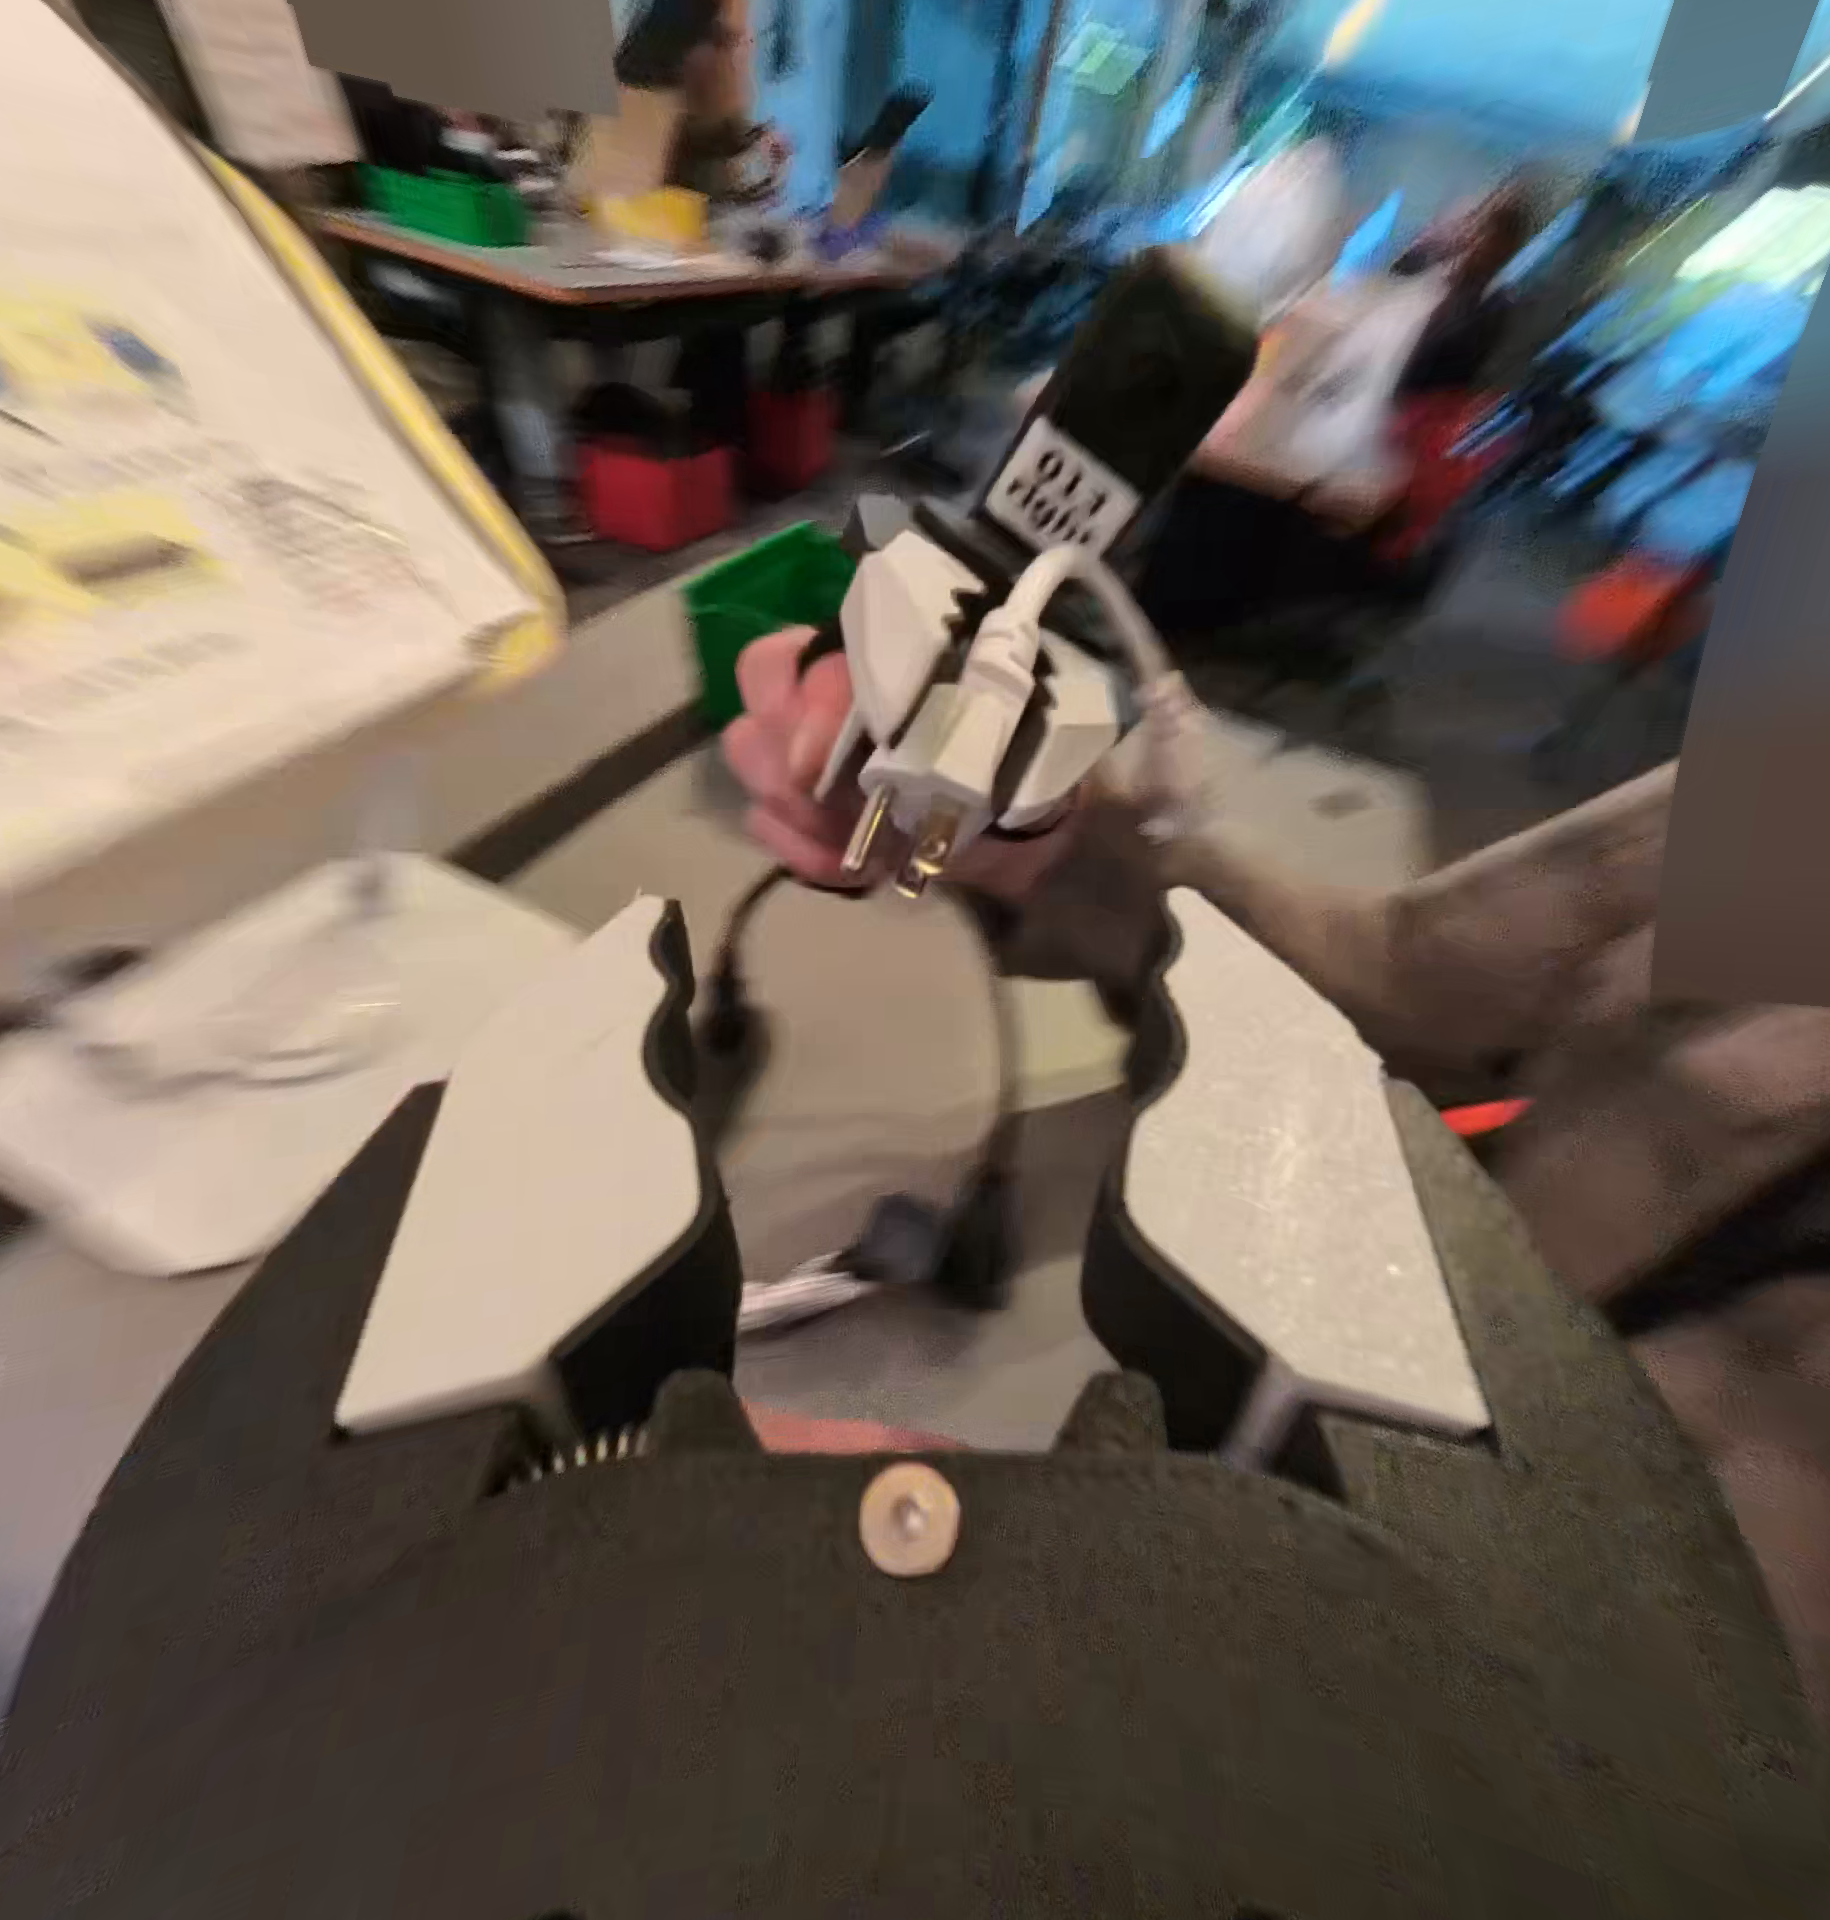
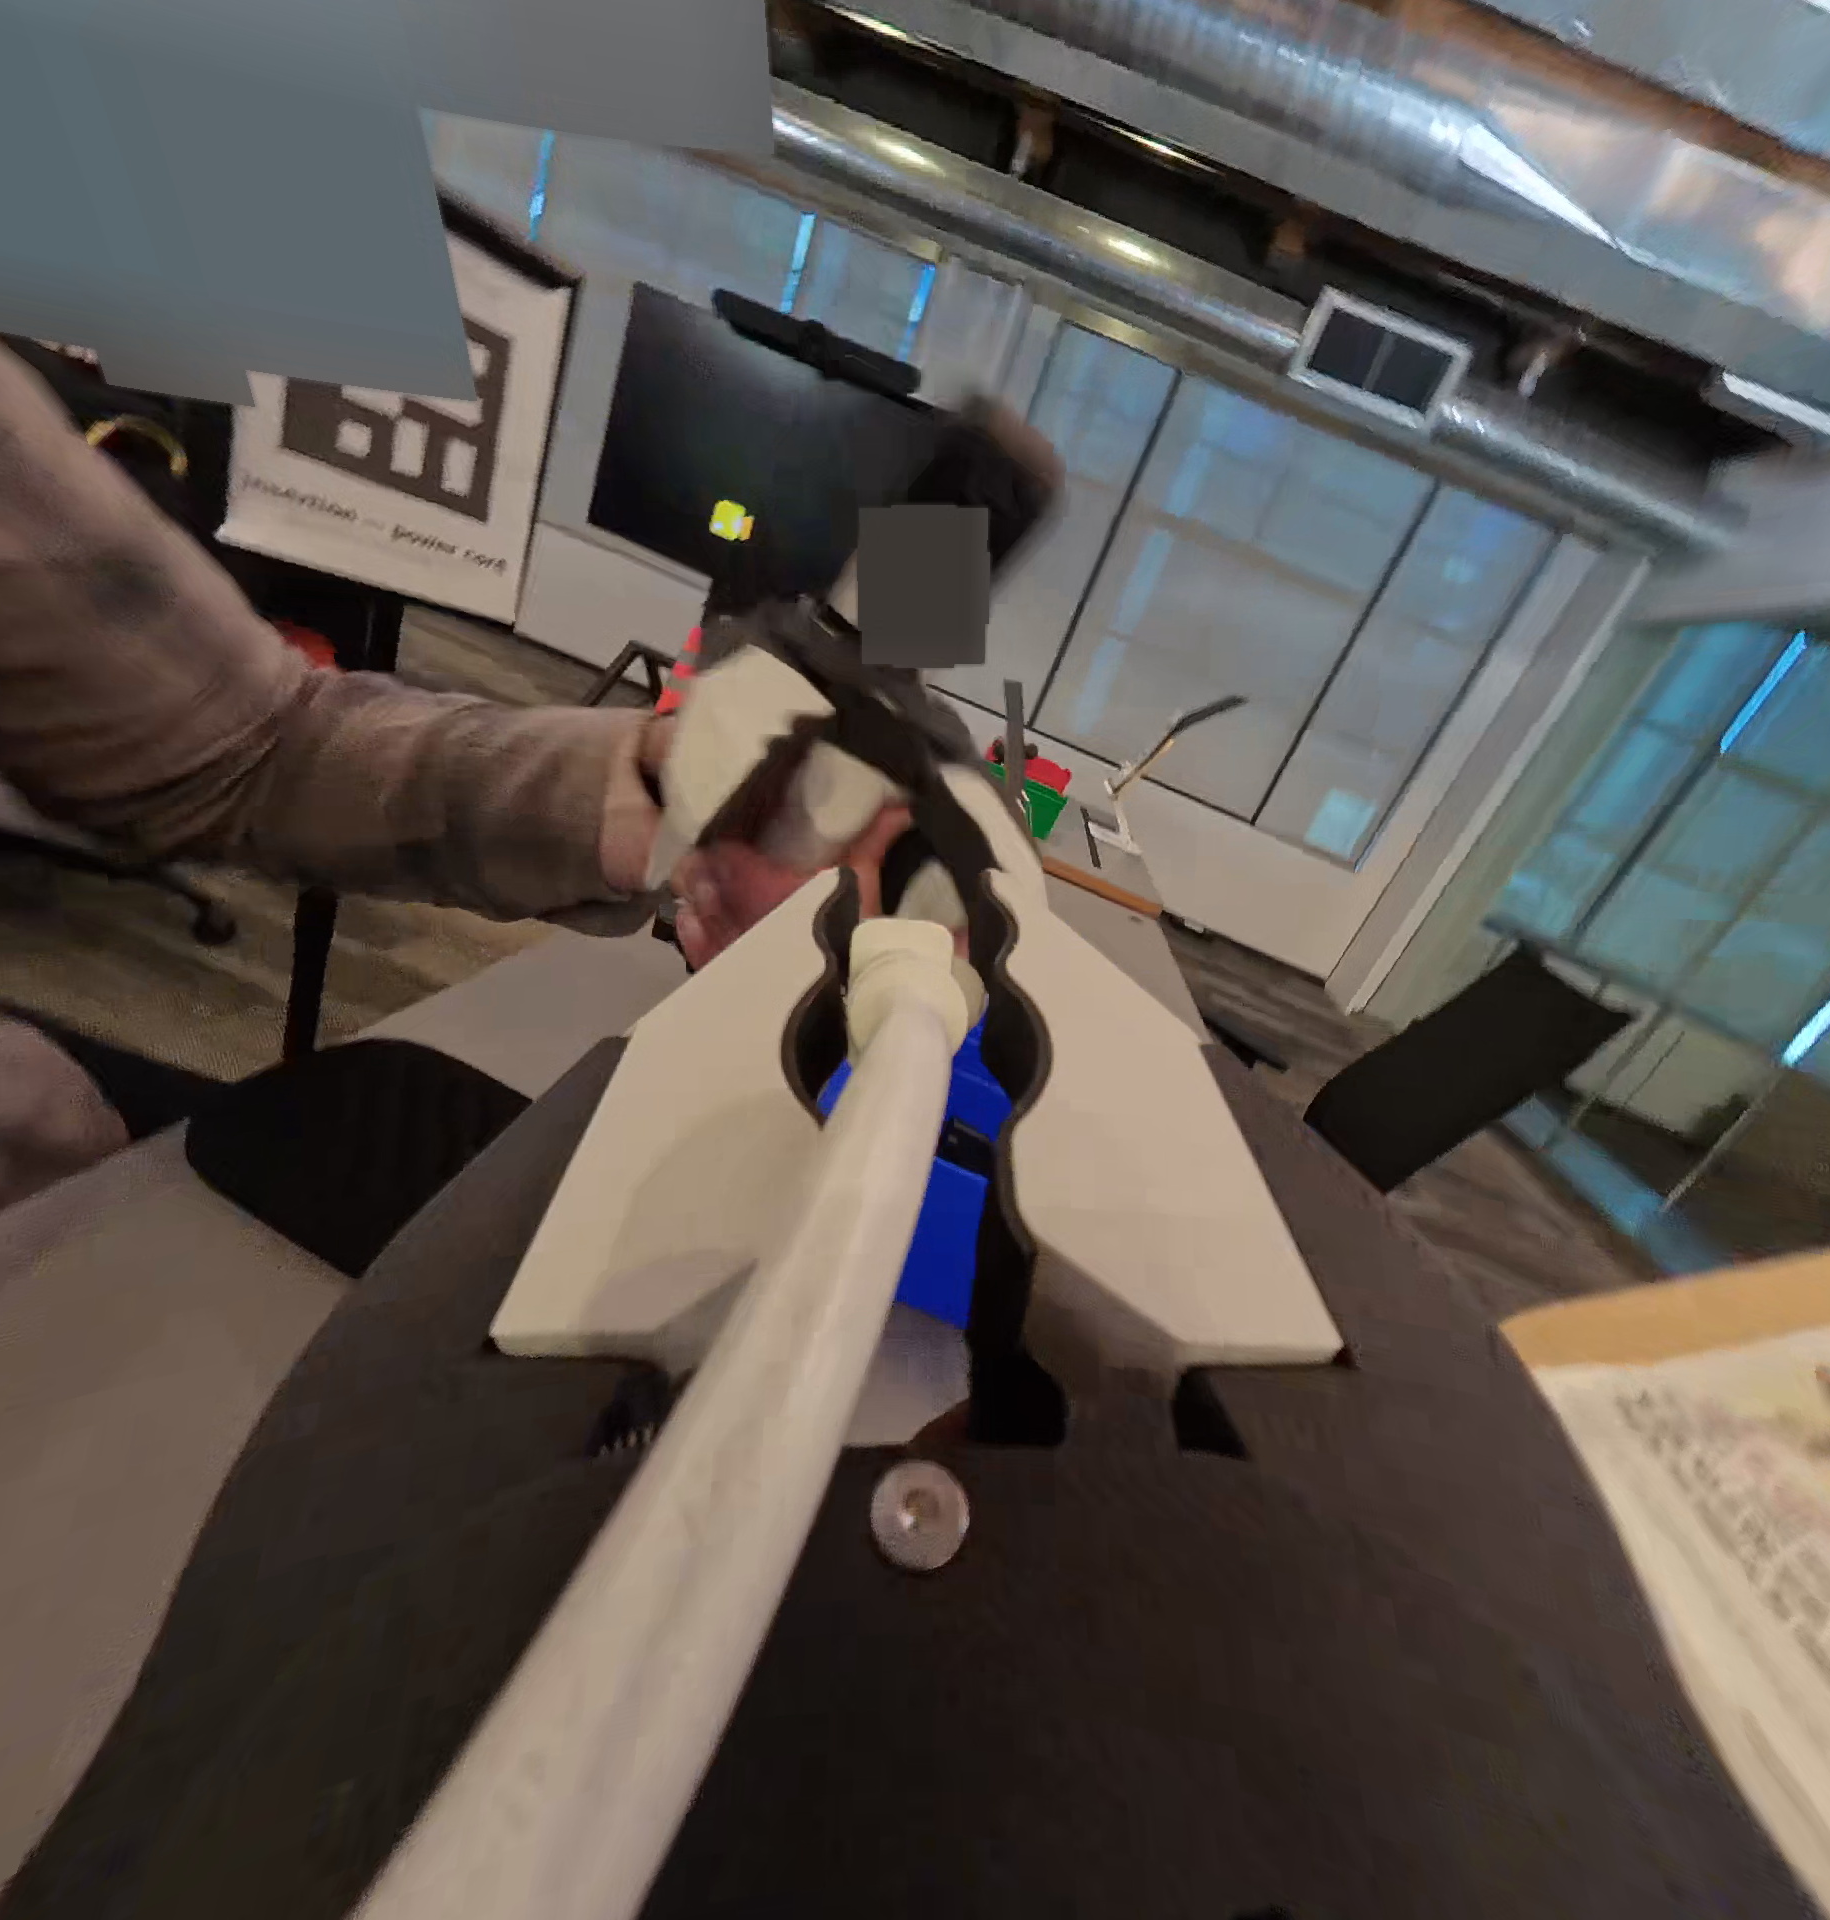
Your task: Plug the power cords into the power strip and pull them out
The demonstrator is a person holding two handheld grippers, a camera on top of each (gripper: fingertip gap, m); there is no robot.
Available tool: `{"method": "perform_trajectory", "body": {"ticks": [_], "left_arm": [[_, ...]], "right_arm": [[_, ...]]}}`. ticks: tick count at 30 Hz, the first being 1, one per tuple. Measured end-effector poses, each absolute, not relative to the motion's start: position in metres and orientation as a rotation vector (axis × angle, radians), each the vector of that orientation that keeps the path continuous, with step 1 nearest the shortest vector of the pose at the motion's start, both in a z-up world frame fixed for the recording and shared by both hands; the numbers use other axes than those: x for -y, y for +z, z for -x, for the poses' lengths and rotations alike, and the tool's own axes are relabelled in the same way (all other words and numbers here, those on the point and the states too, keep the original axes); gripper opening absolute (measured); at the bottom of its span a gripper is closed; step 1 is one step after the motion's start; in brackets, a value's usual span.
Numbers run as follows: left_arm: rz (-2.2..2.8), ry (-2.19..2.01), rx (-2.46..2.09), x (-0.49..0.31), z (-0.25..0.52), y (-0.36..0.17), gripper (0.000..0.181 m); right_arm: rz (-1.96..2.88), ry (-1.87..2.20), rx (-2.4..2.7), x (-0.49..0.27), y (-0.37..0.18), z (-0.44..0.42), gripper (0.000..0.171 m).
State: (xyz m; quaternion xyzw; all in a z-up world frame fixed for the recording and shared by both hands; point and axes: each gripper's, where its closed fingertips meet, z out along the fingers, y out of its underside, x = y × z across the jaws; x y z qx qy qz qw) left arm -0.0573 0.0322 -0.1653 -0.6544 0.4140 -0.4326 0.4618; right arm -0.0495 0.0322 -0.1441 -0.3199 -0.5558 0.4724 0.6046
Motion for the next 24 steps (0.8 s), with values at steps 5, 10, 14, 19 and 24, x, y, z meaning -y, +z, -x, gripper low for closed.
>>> {"method": "perform_trajectory", "body": {"ticks": [5, 10, 14, 19, 24], "left_arm": [[1.493, -1.689, -0.889, -0.013, 0.061, -0.172, 0.075], [1.422, -1.884, -1.037, 0.025, 0.056, -0.184, 0.073], [1.317, -1.937, -1.068, 0.040, 0.057, -0.178, 0.049], [1.269, -1.885, -1.086, 0.041, 0.062, -0.187, 0.030], [1.265, -1.802, -1.096, 0.036, 0.068, -0.194, 0.025]], "right_arm": [[0.589, 0.883, 1.502, 0.012, -0.148, 0.059, 0.019], [0.555, 0.686, 1.652, 0.031, -0.168, 0.084, 0.019], [0.538, 0.614, 1.727, 0.039, -0.187, 0.101, 0.019], [0.525, 0.584, 1.742, 0.041, -0.195, 0.111, 0.019], [0.523, 0.528, 1.751, 0.036, -0.204, 0.116, 0.027]]}}
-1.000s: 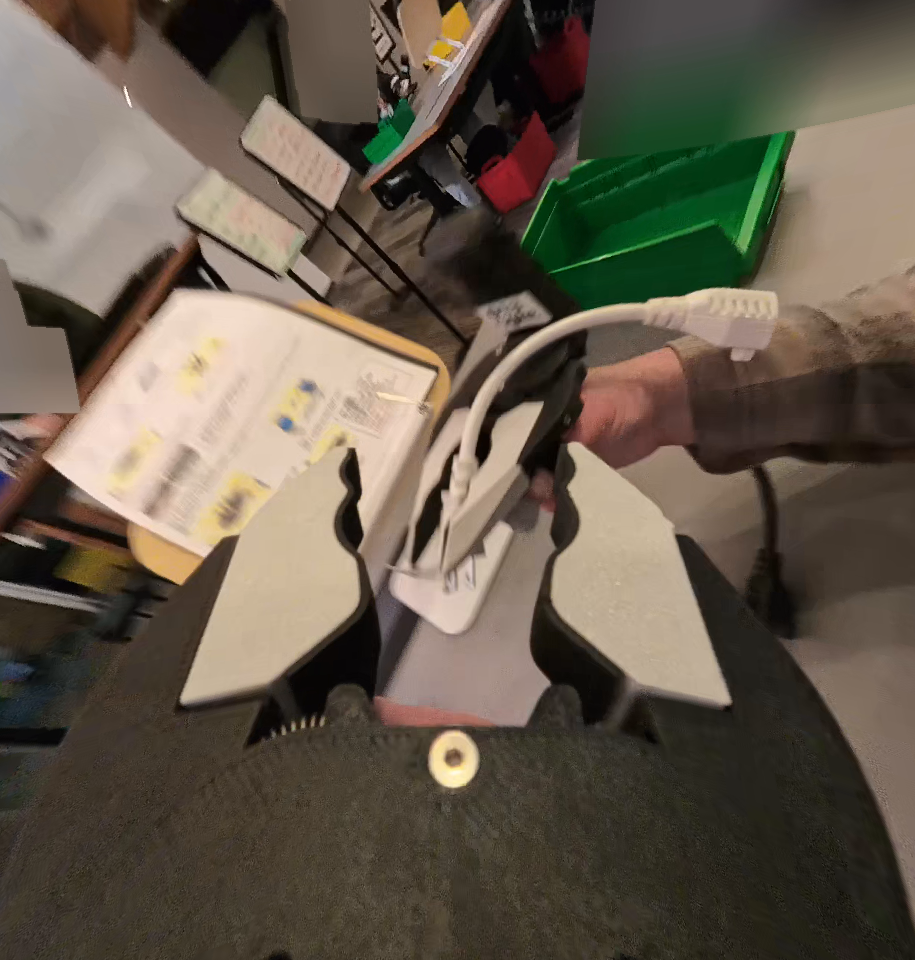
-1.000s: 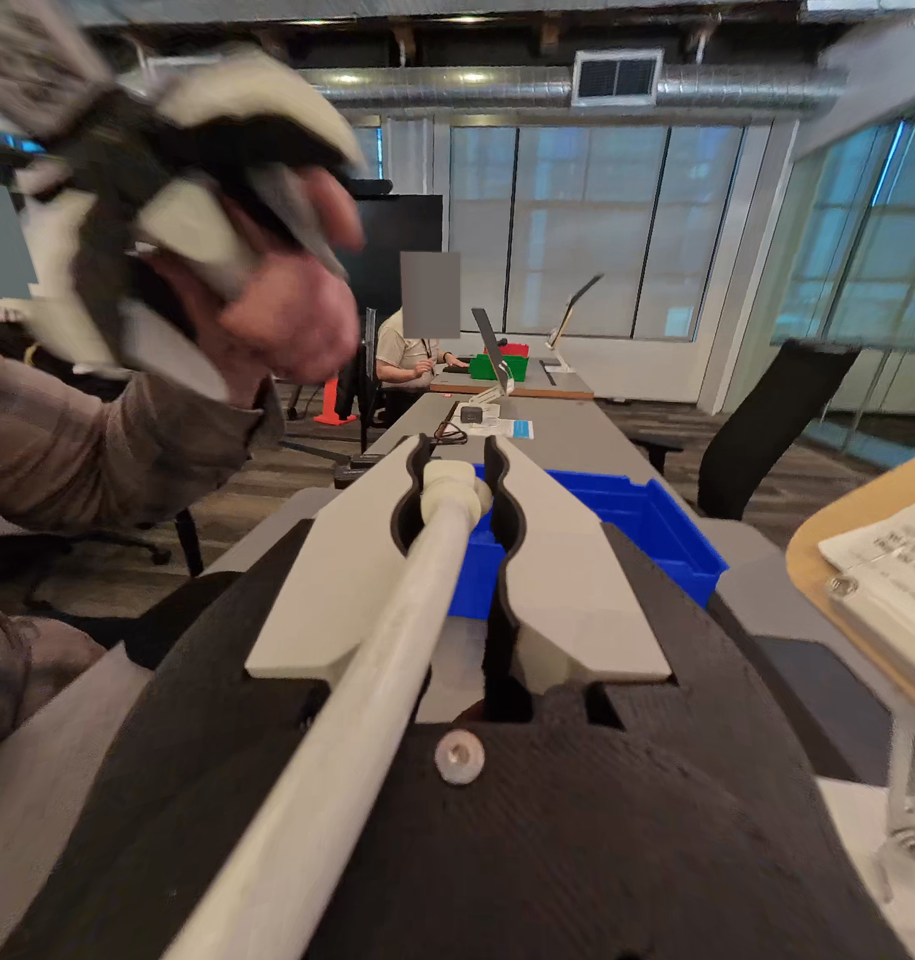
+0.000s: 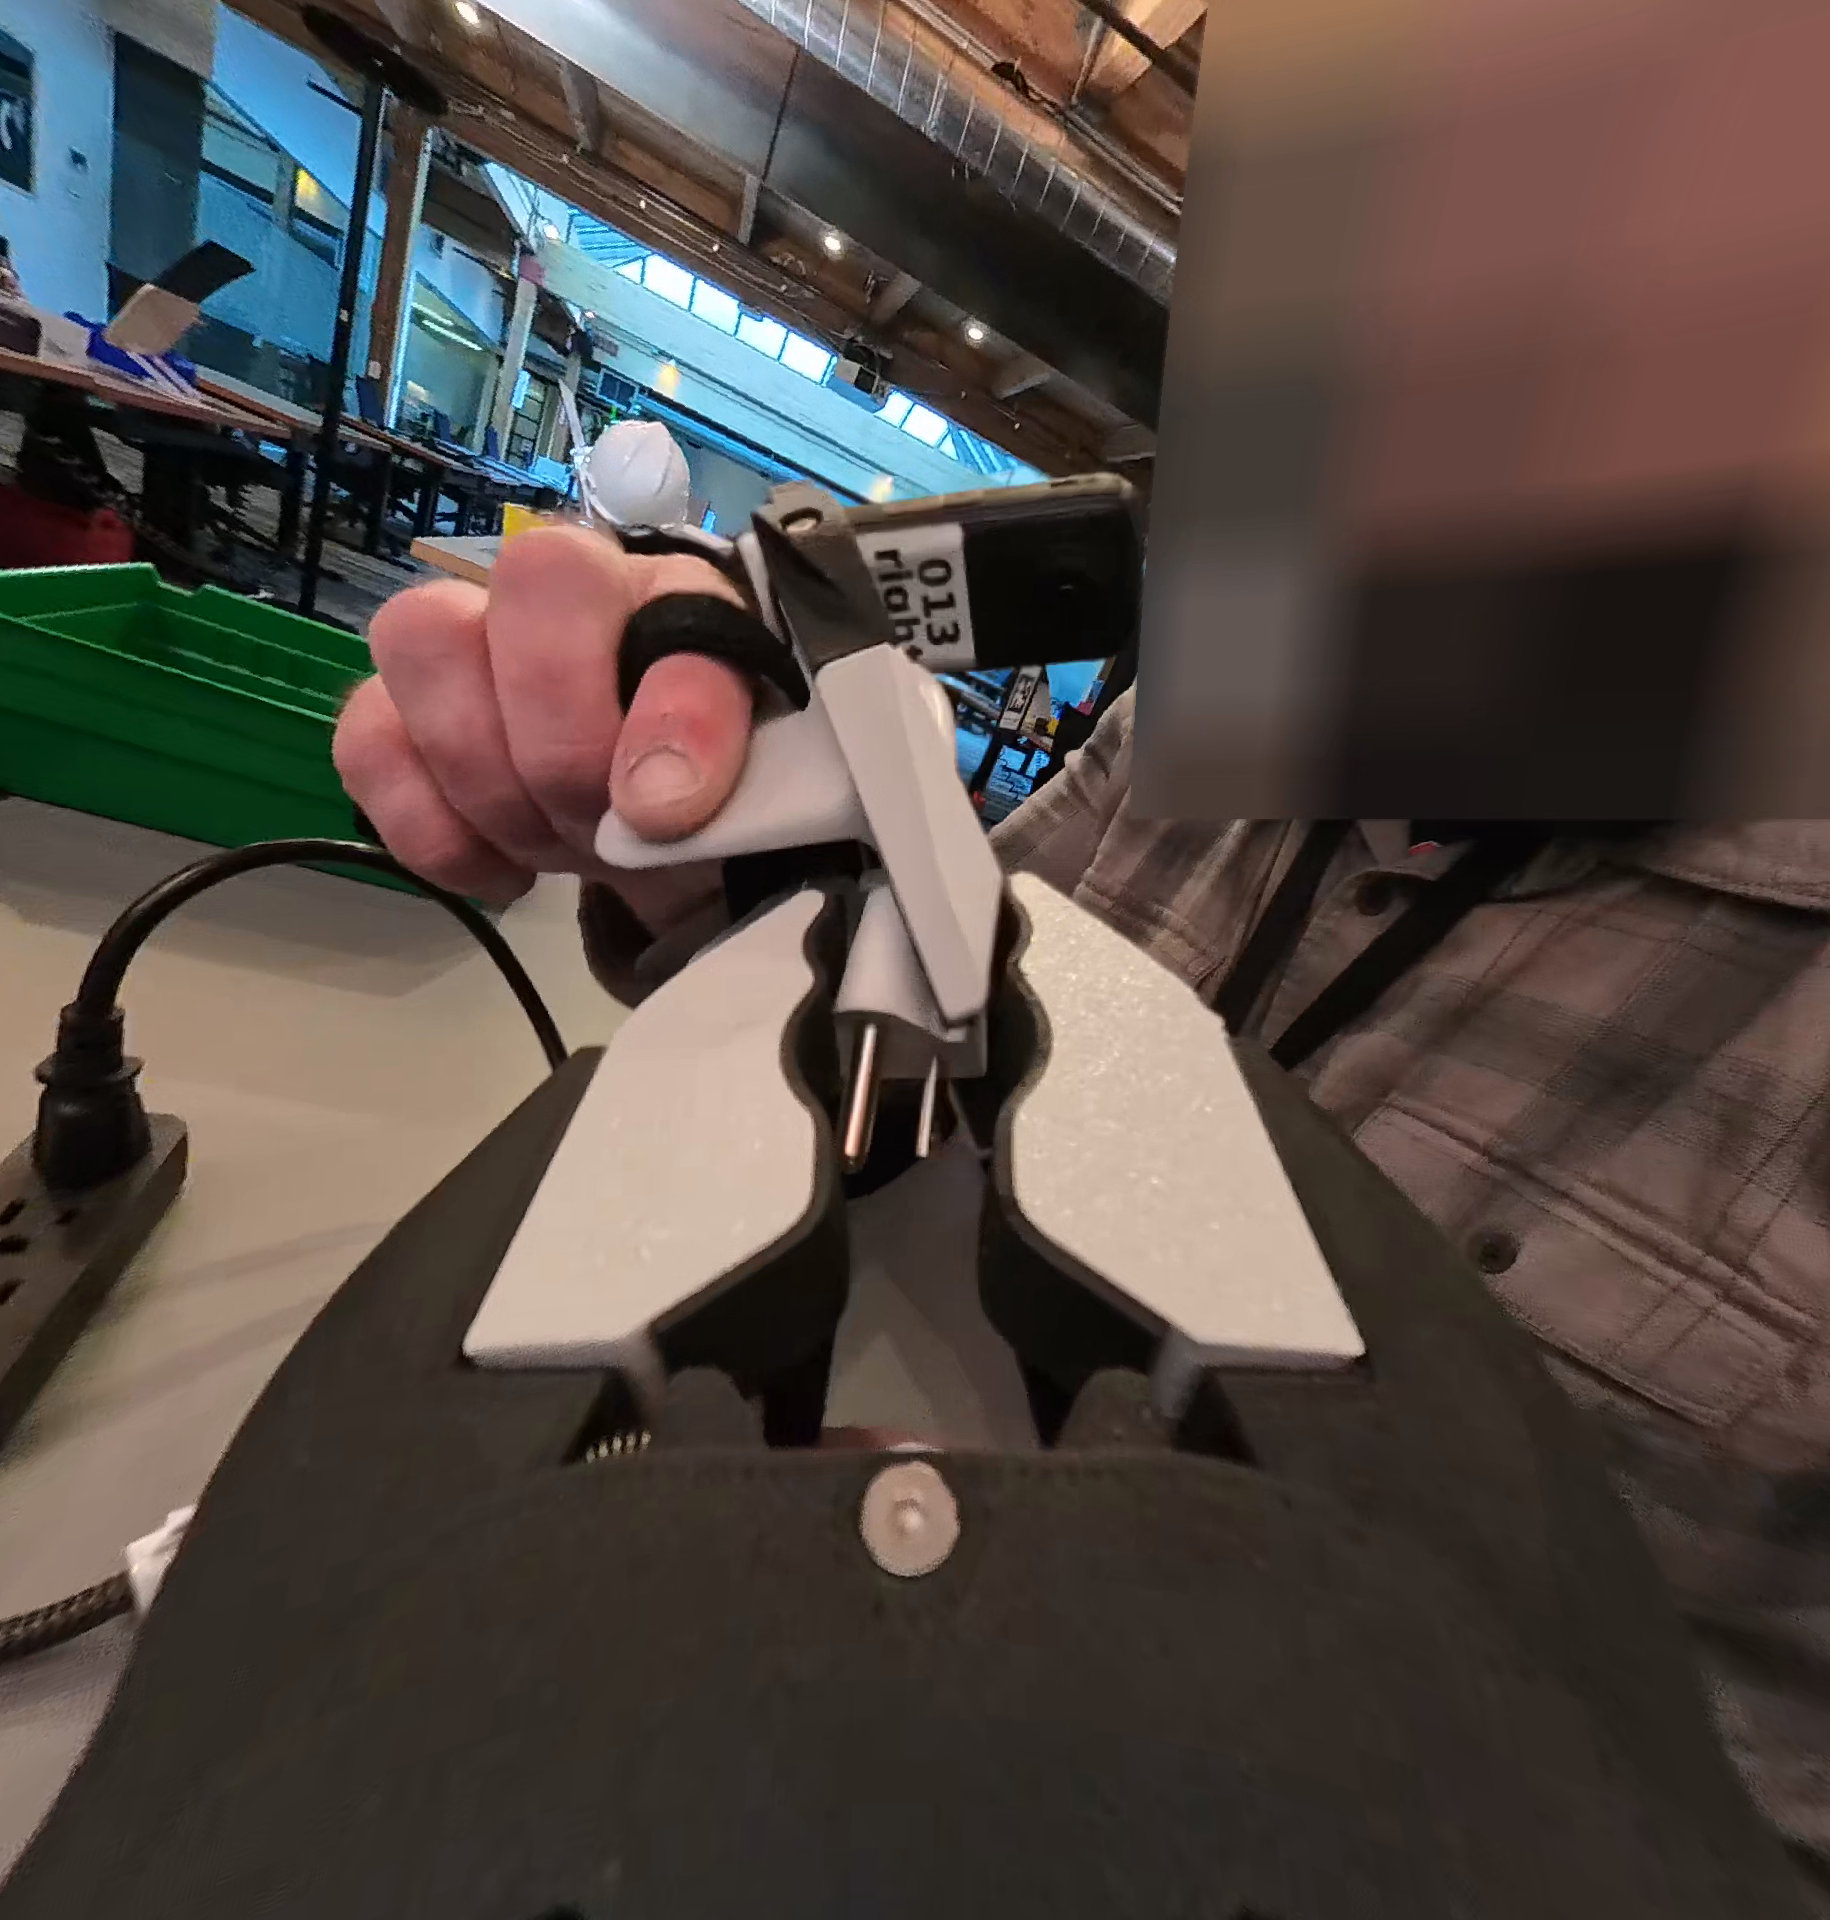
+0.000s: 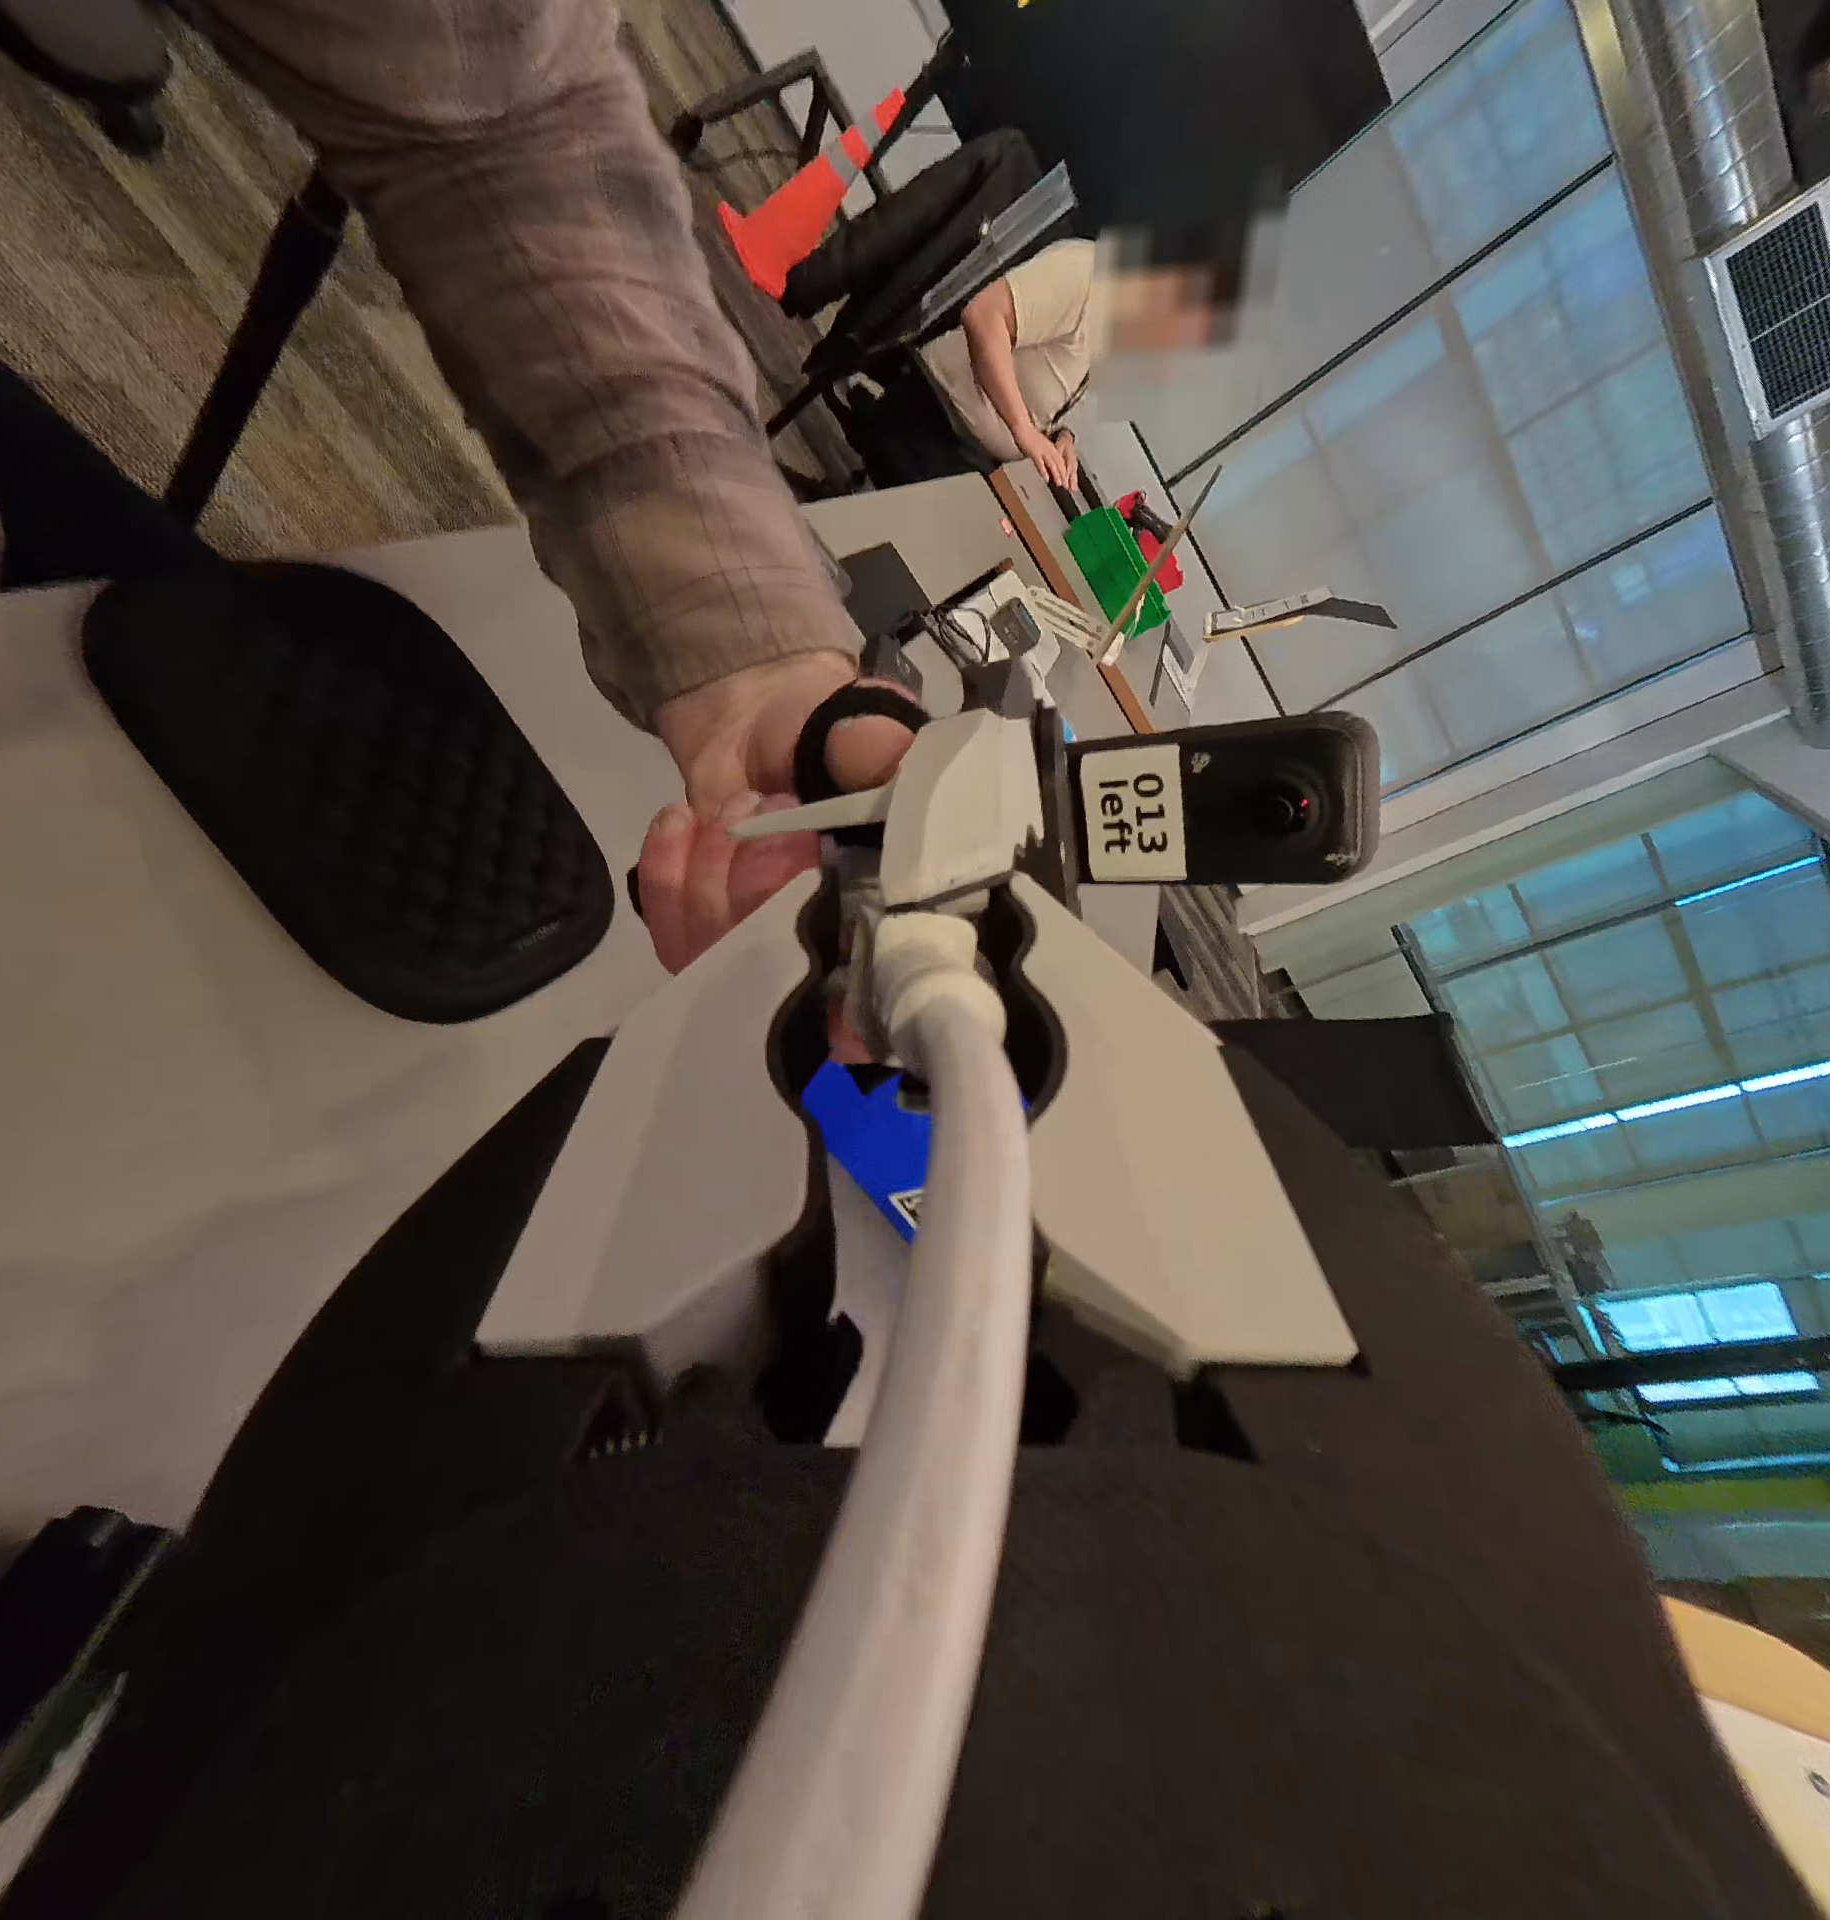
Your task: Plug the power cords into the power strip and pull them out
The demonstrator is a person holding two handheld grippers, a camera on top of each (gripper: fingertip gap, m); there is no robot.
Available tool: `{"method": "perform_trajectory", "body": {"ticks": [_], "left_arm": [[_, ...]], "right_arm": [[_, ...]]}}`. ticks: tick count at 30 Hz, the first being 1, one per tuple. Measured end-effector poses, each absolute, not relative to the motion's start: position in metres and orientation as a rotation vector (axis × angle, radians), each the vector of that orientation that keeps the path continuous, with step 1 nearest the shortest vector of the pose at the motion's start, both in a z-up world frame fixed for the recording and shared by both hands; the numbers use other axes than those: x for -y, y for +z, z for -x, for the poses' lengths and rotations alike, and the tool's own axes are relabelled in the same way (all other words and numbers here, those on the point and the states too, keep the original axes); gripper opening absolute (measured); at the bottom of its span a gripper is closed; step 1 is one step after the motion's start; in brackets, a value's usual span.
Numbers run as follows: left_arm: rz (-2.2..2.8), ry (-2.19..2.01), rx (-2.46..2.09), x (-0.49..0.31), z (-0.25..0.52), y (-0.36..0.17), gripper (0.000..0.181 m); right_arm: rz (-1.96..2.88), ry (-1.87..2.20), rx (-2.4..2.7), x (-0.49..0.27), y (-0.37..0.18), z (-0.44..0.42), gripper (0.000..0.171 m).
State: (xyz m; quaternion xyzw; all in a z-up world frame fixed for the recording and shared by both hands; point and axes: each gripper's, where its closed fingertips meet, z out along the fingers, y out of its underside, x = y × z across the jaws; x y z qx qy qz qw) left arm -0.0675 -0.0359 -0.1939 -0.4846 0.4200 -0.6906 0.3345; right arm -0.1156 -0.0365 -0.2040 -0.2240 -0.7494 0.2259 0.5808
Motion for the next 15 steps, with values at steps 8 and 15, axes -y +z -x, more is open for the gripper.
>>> {"method": "perform_trajectory", "body": {"ticks": [8, 15], "left_arm": [[1.264, -1.667, -1.134, 0.026, 0.086, -0.195, 0.023], [1.345, -1.435, -1.133, 0.006, 0.108, -0.199, 0.020]], "right_arm": [[0.604, 0.425, 1.763, 0.005, -0.213, 0.097, 0.034], [0.813, 0.422, 1.748, -0.033, -0.218, 0.065, 0.030]]}}
